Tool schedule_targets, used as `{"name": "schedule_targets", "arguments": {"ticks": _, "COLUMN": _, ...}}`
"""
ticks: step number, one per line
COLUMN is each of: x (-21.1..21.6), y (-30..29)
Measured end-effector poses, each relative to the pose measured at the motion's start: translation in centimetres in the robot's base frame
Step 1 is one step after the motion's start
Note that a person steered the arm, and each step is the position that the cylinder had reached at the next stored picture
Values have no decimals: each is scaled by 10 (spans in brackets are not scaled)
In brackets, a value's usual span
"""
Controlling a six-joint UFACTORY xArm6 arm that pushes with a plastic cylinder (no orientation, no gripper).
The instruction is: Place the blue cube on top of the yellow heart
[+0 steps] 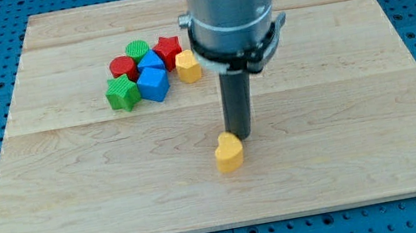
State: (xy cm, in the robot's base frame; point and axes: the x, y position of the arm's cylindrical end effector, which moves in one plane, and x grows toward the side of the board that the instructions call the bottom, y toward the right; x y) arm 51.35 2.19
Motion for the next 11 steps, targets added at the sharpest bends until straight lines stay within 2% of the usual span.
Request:
{"name": "schedule_targets", "arguments": {"ticks": 2, "x": -81, "y": 11}}
{"name": "schedule_targets", "arguments": {"ticks": 3, "x": -132, "y": -11}}
{"name": "schedule_targets", "arguments": {"ticks": 4, "x": -146, "y": -78}}
{"name": "schedule_targets", "arguments": {"ticks": 5, "x": -155, "y": -82}}
{"name": "schedule_targets", "arguments": {"ticks": 6, "x": -167, "y": -109}}
{"name": "schedule_targets", "arguments": {"ticks": 7, "x": -113, "y": -105}}
{"name": "schedule_targets", "arguments": {"ticks": 9, "x": -62, "y": -49}}
{"name": "schedule_targets", "arguments": {"ticks": 10, "x": -78, "y": -84}}
{"name": "schedule_targets", "arguments": {"ticks": 11, "x": -51, "y": -115}}
